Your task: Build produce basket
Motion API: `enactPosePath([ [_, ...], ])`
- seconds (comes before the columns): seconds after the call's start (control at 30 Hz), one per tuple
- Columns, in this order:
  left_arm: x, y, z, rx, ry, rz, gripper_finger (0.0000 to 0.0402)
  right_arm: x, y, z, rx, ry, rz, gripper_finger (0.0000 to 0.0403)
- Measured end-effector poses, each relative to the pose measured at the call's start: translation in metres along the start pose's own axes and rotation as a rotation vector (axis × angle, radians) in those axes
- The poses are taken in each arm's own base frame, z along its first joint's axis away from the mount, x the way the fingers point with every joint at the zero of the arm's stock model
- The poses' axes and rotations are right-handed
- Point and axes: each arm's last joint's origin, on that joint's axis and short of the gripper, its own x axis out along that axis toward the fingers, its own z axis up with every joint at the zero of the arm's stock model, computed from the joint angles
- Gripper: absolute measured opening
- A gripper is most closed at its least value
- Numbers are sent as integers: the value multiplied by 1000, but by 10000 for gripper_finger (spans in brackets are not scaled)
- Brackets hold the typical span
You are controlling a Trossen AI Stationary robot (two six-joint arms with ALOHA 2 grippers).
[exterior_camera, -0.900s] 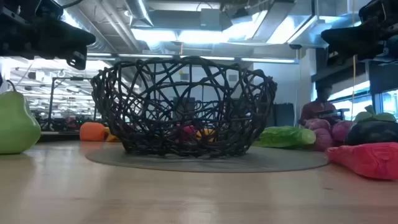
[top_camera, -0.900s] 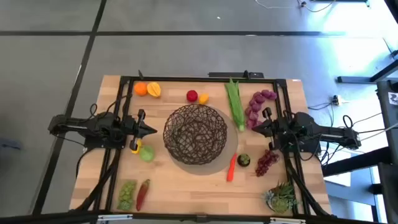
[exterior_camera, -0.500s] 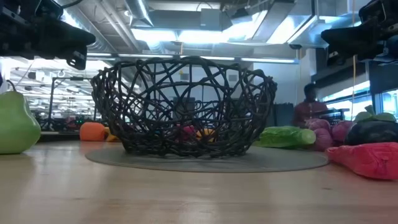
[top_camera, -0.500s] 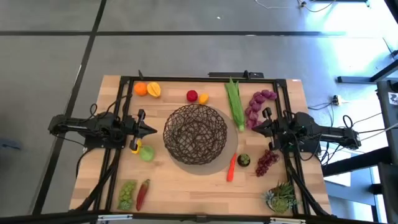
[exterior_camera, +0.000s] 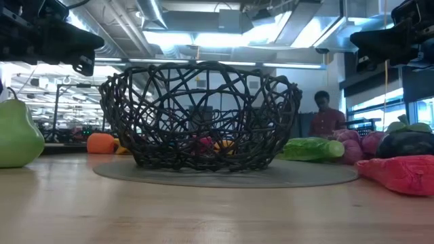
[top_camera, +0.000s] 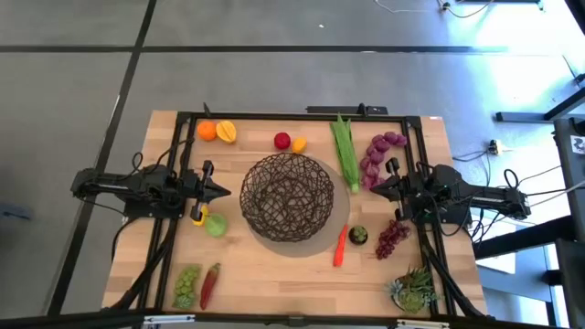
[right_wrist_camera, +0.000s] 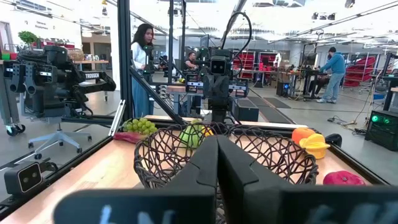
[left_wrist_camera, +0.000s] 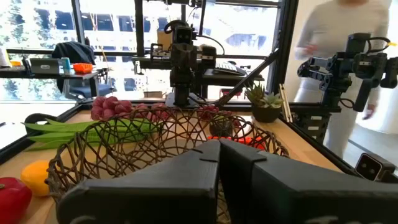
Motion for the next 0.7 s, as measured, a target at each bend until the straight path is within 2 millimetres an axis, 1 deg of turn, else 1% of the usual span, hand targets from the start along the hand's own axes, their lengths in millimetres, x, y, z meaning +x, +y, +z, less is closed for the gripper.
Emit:
enactPosePath([
  [0.7,0,0,0,0,0,0,0,0,0,0,10,0,0,0],
])
